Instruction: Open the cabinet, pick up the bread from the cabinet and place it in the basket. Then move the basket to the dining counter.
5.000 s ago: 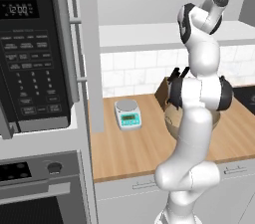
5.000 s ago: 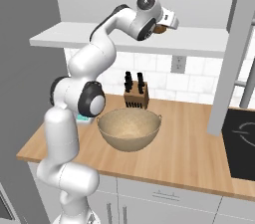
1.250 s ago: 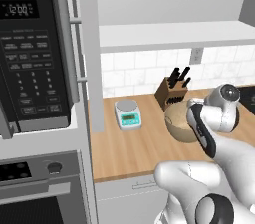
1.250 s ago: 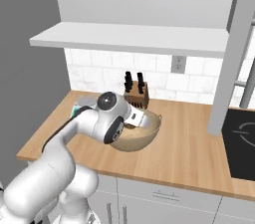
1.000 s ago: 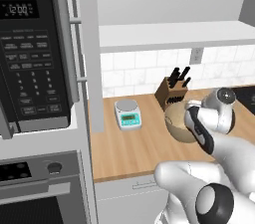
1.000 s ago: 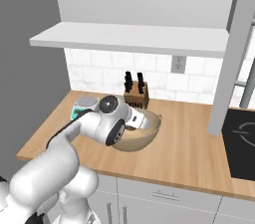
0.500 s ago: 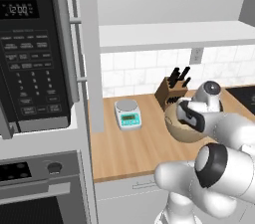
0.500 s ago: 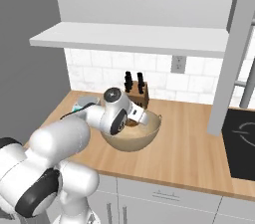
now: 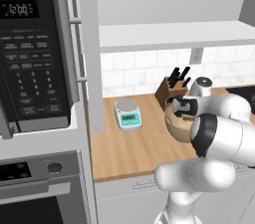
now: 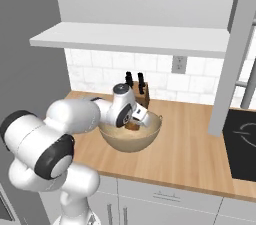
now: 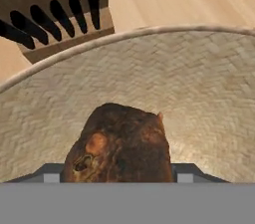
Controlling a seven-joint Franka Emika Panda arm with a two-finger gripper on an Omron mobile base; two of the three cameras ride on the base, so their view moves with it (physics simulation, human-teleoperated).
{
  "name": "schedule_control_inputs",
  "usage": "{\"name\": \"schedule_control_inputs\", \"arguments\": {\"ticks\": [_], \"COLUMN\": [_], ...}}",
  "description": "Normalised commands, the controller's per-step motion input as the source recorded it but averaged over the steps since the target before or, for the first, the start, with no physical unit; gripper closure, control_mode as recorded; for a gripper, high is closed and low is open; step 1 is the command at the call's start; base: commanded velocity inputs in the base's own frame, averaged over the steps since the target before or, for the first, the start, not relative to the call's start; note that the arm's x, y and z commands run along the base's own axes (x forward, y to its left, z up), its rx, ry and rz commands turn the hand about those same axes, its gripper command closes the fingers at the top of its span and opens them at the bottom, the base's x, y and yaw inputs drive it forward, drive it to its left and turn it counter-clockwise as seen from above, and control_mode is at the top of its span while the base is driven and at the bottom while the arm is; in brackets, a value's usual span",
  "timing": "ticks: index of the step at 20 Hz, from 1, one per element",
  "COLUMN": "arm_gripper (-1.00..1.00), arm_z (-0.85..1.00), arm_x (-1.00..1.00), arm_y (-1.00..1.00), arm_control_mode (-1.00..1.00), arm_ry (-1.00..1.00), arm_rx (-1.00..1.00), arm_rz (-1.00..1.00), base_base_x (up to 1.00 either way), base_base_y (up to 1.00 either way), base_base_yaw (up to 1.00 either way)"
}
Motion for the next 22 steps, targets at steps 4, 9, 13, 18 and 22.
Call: {"name": "schedule_control_inputs", "arguments": {"ticks": [4,9,13,18,22], "arm_gripper": [1.00,1.00,1.00,-1.00,-1.00], "arm_z": [-0.42,-0.31,-0.09,0.00,0.00], "arm_x": [0.18,0.03,-0.02,-0.24,-0.20], "arm_y": [0.00,0.00,0.00,0.03,0.01], "arm_control_mode": [-1.00,-1.00,-1.00,-1.00,-1.00], "arm_ry": [0.07,0.03,0.00,0.00,0.00], "arm_rx": [0.05,0.04,0.02,0.00,0.00], "arm_rz": [0.00,0.00,0.00,0.00,0.00], "base_base_x": [0.00,0.00,0.00,0.00,0.00], "base_base_y": [0.00,0.00,0.00,0.00,0.00], "base_base_yaw": [0.00,0.00,0.00,0.00,0.00]}}
